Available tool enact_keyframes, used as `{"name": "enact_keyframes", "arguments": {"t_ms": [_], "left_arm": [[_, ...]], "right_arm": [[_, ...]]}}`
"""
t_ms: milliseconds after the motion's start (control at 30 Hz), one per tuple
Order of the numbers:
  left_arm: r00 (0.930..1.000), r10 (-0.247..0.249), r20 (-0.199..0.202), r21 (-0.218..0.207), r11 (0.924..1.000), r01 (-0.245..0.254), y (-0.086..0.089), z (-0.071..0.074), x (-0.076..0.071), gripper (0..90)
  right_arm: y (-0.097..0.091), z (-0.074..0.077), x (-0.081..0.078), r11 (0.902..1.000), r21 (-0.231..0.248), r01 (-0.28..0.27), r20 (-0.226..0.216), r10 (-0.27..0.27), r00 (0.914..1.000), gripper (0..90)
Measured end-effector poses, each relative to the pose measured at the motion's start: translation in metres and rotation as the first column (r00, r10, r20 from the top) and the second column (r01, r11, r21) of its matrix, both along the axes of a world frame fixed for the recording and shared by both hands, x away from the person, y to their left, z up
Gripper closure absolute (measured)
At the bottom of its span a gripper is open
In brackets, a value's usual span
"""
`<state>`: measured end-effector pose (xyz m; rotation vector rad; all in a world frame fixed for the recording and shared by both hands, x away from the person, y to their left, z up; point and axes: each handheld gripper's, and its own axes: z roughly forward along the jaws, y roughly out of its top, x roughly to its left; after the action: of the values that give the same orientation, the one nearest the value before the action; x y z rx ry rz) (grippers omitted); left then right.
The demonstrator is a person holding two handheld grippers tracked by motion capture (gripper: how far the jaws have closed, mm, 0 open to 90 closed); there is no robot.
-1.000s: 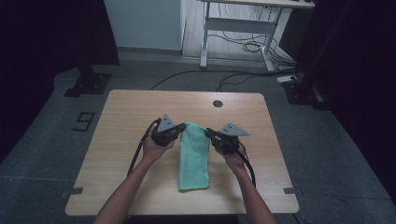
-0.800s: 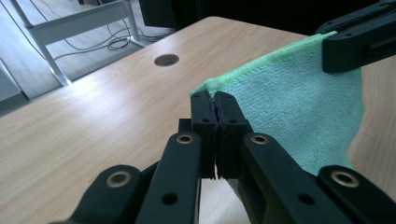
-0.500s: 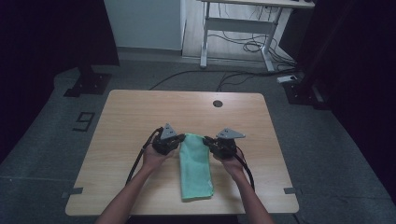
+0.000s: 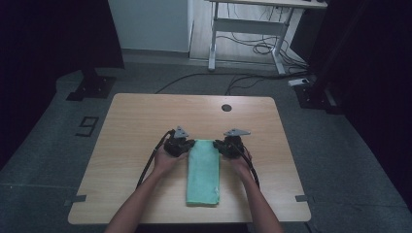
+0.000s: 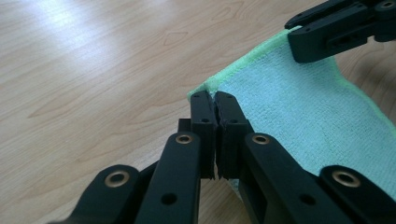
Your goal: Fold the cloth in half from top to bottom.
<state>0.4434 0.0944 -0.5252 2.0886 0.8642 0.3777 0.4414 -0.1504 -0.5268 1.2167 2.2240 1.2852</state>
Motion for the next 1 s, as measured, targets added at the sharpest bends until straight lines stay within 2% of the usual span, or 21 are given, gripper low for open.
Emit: {"name": "enact_keyframes", "arguments": {"t_ms": [67, 133, 167, 233, 300, 333, 433, 467, 567, 667, 800, 867, 933, 1000], "left_arm": [[1.0, 0.0, -0.002, 0.004, 1.0, 0.0, -0.001, -0.001, 0.001, 87.4], [1.0, -0.002, -0.004, 0.003, 1.0, 0.002, -0.001, -0.002, 0.001, 87.4], [1.0, -0.003, -0.004, 0.002, 1.0, 0.003, -0.001, -0.002, 0.002, 87.5], [1.0, -0.006, -0.004, 0.002, 1.0, 0.006, 0.0, -0.002, 0.002, 87.5], [1.0, -0.008, 0.0, 0.001, 1.0, 0.008, 0.0, -0.003, 0.002, 87.5], [1.0, -0.009, 0.0, 0.001, 1.0, 0.009, 0.0, -0.003, 0.002, 87.5], [1.0, -0.008, -0.001, -0.001, 1.0, 0.008, -0.001, -0.004, 0.002, 87.5], [1.0, -0.008, 0.0, -0.001, 1.0, 0.008, -0.001, -0.003, 0.002, 87.4], [0.9999, -0.013, 0.005, -0.002, 0.9999, 0.013, -0.001, -0.002, 0.001, 87.5], [0.9999, -0.013, 0.007, -0.004, 0.9999, 0.013, 0.0, -0.001, 0.001, 87.4], [0.9998, -0.015, 0.012, -0.005, 0.9999, 0.015, 0.0, 0.0, 0.0, 87.5], [0.9998, -0.016, 0.011, -0.007, 0.9998, 0.016, 0.0, 0.0, 0.001, 87.5], [0.9998, -0.014, 0.01, -0.014, 0.9998, 0.015, 0.0, 0.0, 0.0, 87.5], [0.9998, -0.019, 0.01, -0.031, 0.9993, 0.02, 0.0, 0.002, -0.001, 87.5]], "right_arm": [[-0.002, -0.002, 0.001, 1.0, 0.005, 0.005, -0.01, -0.005, 0.9999, 75.1], [-0.003, -0.001, 0.001, 0.9994, 0.002, 0.036, 0.005, -0.036, 0.9994, 63.2], [-0.005, 0.002, -0.001, 0.9983, 0.015, 0.056, 0.008, -0.056, 0.9984, 61.2], [-0.009, 0.01, -0.007, 0.9967, 0.055, 0.059, 0.018, -0.06, 0.998, 61.0], [-0.009, 0.016, -0.015, 0.9959, 0.089, 0.015, 0.032, -0.018, 0.9993, 61.2], [-0.004, 0.02, -0.023, 0.993, 0.106, -0.053, 0.037, 0.049, 0.9981, 61.9], [0.011, 0.02, -0.035, 0.9825, 0.12, -0.142, 0.032, 0.14, 0.9897, 63.3], [0.022, 0.017, -0.039, 0.9769, 0.103, -0.187, 0.026, 0.186, 0.9823, 64.4], [0.046, 0.01, -0.047, 0.9629, 0.051, -0.265, 0.002, 0.265, 0.9642, 68.1], [0.063, 0.001, -0.049, 0.9534, 0.023, -0.301, -0.031, 0.301, 0.953, 74.6], [0.07, -0.011, -0.05, 0.9445, -0.038, -0.326, -0.081, 0.322, 0.9432, 80.3], [0.07, -0.012, -0.053, 0.9384, -0.04, -0.343, -0.077, 0.34, 0.9373, 81.8], [0.073, -0.014, -0.056, 0.9252, -0.066, -0.374, -0.078, 0.369, 0.9263, 81.8], [0.076, -0.017, -0.058, 0.9162, -0.094, -0.39, -0.082, 0.383, 0.9202, 81.9]]}}
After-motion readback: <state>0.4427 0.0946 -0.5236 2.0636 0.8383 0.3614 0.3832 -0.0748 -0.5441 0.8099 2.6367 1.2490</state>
